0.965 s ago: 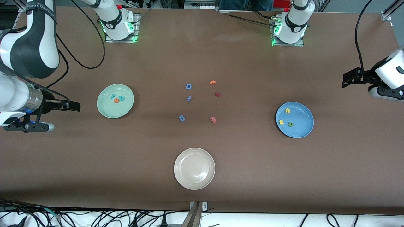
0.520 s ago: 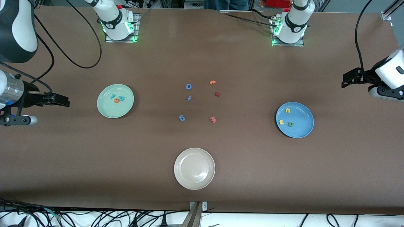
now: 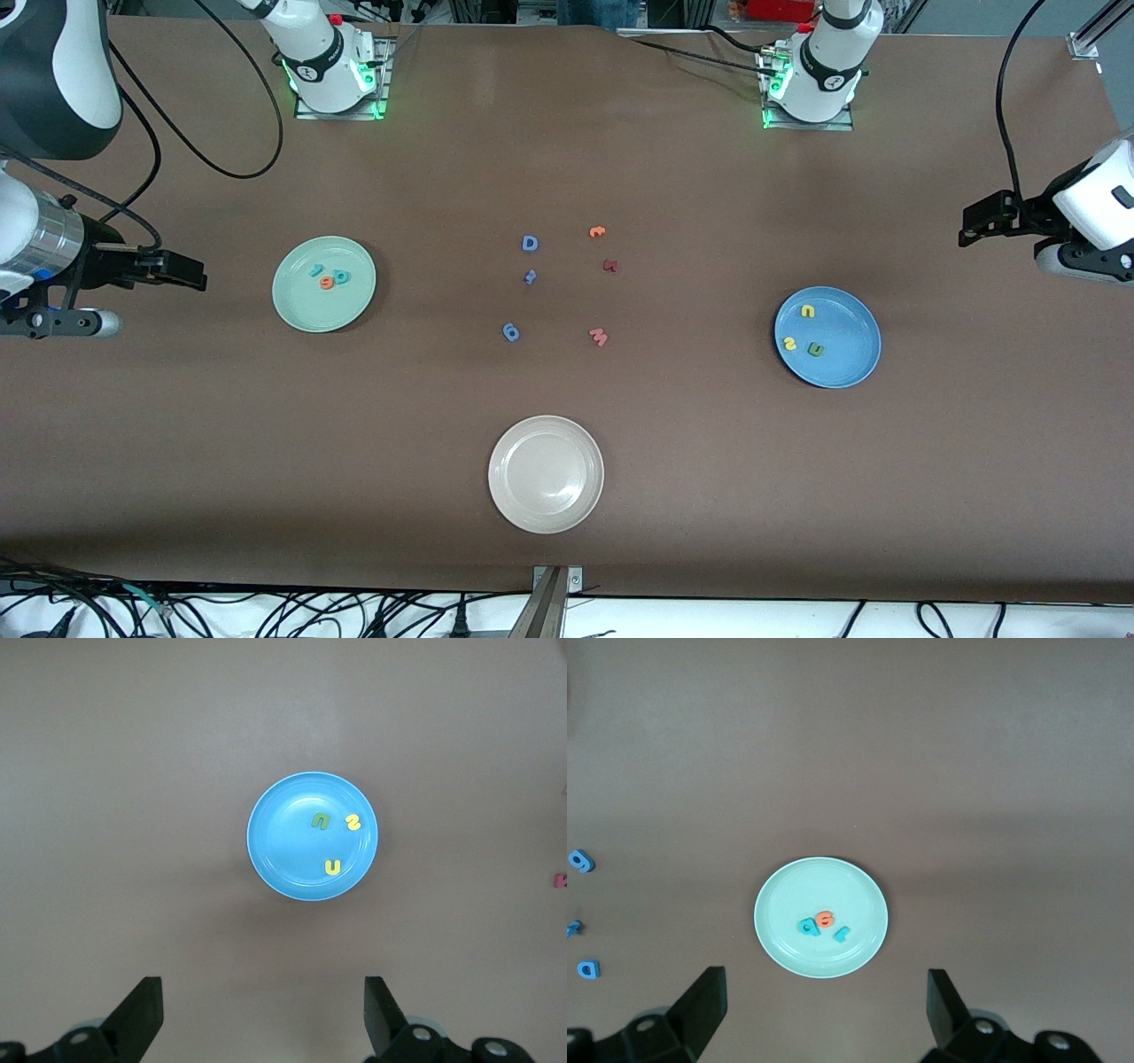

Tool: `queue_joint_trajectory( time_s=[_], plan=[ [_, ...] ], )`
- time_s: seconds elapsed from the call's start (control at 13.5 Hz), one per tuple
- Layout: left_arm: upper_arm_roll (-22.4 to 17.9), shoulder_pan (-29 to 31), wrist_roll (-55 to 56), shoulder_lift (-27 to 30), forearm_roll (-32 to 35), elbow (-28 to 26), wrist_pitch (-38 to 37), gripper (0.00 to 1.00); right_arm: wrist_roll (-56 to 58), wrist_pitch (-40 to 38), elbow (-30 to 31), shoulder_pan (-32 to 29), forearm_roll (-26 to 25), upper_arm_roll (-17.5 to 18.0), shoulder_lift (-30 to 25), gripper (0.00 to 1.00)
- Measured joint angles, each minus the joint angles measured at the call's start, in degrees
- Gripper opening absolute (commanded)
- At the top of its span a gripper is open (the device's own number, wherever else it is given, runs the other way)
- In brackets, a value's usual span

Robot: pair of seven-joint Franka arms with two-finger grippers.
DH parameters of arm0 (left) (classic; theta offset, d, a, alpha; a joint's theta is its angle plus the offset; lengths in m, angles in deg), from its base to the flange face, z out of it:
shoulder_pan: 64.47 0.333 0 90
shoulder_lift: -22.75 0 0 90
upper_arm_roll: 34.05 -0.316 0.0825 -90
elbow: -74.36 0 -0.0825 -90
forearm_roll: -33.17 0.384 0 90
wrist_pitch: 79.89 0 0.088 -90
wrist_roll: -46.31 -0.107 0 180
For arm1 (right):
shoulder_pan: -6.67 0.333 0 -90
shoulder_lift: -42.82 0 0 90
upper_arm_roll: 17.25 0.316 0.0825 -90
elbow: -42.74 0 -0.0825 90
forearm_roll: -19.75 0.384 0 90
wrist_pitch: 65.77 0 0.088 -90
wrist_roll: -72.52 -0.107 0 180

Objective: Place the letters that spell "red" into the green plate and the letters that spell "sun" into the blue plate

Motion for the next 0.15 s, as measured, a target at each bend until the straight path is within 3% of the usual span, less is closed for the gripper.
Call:
queue_joint_trajectory(
  time_s=[0.15],
  plan=[
    [0.0,0.0,0.0,0.0,0.0,0.0,0.0,1.0,-0.07,0.0,0.09,-0.13,0.0,0.0,0.0,1.0]
  ],
)
